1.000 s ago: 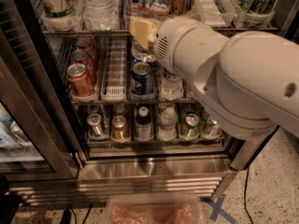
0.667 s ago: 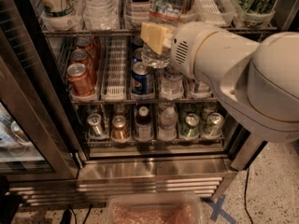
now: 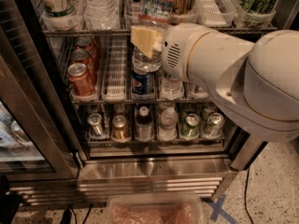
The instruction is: Pick water bottle from top shelf of fridge
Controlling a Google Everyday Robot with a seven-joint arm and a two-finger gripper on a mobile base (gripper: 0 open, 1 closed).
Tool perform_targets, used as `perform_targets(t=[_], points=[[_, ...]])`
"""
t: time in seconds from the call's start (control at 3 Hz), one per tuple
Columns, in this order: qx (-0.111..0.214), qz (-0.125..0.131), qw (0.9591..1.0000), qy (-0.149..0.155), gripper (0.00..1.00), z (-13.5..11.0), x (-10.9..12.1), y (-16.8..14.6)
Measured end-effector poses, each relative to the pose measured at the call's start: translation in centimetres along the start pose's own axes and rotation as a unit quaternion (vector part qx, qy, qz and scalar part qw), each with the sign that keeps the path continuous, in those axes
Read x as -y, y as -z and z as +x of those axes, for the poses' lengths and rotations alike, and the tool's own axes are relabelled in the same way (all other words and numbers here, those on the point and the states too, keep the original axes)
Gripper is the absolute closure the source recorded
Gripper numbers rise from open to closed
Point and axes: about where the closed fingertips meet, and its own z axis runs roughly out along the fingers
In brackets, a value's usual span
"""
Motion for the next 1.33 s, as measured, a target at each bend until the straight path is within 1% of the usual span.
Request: perform_targets(t=[0.33, 0.67, 1.0, 1.33], points=[[-0.024, -0.028, 0.9993, 0.0, 1.0, 1.2, -0.8, 0.4], [-0.057, -0.067, 0.9958, -0.027, 1.0, 2.2, 0.6, 2.6], [-0.093, -0.115, 0.9886, -0.026, 1.0, 2.5, 0.3, 4.5], [-0.146, -0.158, 0.9763, 0.018, 1.0, 3.2, -1.7, 6.4]])
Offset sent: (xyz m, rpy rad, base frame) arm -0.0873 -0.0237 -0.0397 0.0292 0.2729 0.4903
